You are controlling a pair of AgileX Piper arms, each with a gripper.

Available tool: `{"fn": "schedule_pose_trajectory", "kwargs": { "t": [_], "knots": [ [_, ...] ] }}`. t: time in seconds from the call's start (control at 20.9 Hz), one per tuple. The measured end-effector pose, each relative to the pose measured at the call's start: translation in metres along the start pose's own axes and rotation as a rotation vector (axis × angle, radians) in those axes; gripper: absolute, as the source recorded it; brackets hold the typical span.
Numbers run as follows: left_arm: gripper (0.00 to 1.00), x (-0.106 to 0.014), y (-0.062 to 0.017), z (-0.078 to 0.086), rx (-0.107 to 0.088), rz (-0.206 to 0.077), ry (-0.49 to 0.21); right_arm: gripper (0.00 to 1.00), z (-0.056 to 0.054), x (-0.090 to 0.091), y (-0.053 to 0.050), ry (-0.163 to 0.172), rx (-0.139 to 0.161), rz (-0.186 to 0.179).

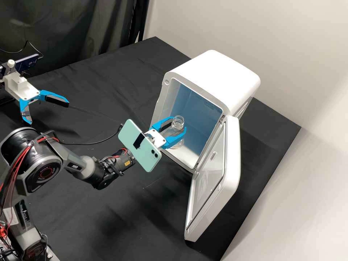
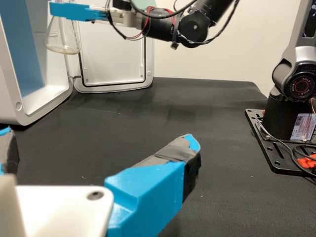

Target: Place the flask in the incubator

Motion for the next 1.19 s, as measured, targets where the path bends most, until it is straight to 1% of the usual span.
{"fn": "schedule_pose_trajectory", "kwargs": {
  "t": [0.05,0.19,0.29,0.38,0.48,0.57,0.67,0.72,0.81,0.91,0.96,1.0,1.1,1.15,1.19],
  "knots": [
    [1.0,0.0,0.0,0.0,0.0,0.0,0.0,0.0,-0.001,0.004,-0.003,-0.005,-0.011,-0.008],
    [1.0,0.0,-0.0007,-0.001,-0.006,-0.004,0.0,0.0,-0.003,0.018,-0.011,-0.019,-0.023,-0.012],
    [1.0,0.001,-0.0015,-0.001,-0.013,-0.008,0.0,0.0,-0.003,0.027,-0.017,-0.036,-0.03,-0.019],
    [1.0,0.001,-0.0019,-0.001,-0.016,-0.01,0.0,0.0,-0.005,0.036,-0.022,-0.044,-0.045,-0.021],
    [1.0,0.001,-0.0025,-0.002,-0.021,-0.013,0.0,0.0,-0.007,0.045,-0.026,-0.06,-0.046,-0.032],
    [1.0,0.001,-0.0025,-0.002,-0.017,-0.013,0.0,0.0,-0.011,0.054,-0.029,-0.061,-0.051,-0.036],
    [1.0,0.001,-0.0026,-0.002,-0.014,-0.014,-0.002,0.0,-0.012,0.063,-0.034,-0.075,-0.055,-0.042],
    [1.0,0.002,-0.0031,-0.001,-0.017,-0.017,-0.007,0.0,-0.013,0.069,-0.036,-0.084,-0.055,-0.047],
    [1.0,0.003,-0.0043,-0.001,-0.023,-0.024,-0.01,0.0,-0.017,0.079,-0.042,-0.083,-0.081,-0.07],
    [1.0,0.003,-0.0052,-0.002,-0.03,-0.029,-0.01,0.0,-0.021,0.09,-0.047,-0.078,-0.106,-0.084],
    [1.0,0.003,-0.0053,-0.002,-0.031,-0.029,-0.012,0.0,-0.023,0.094,-0.049,-0.078,-0.108,-0.088],
    [1.0,0.004,-0.0056,-0.002,-0.027,-0.03,-0.014,0.0,-0.024,0.098,-0.051,-0.081,-0.116,-0.09],
    [1.0,0.005,-0.0068,-0.001,-0.031,-0.038,-0.024,0.0,-0.024,0.106,-0.053,-0.081,-0.133,-0.091],
    [1.0,0.005,-0.0069,-0.001,-0.033,-0.038,-0.024,0.0,-0.023,0.11,-0.054,-0.086,-0.133,-0.088],
    [1.0,0.005,-0.0073,-0.001,-0.029,-0.041,-0.028,0.0,-0.023,0.113,-0.054,-0.094,-0.135,-0.082]
  ]
}}
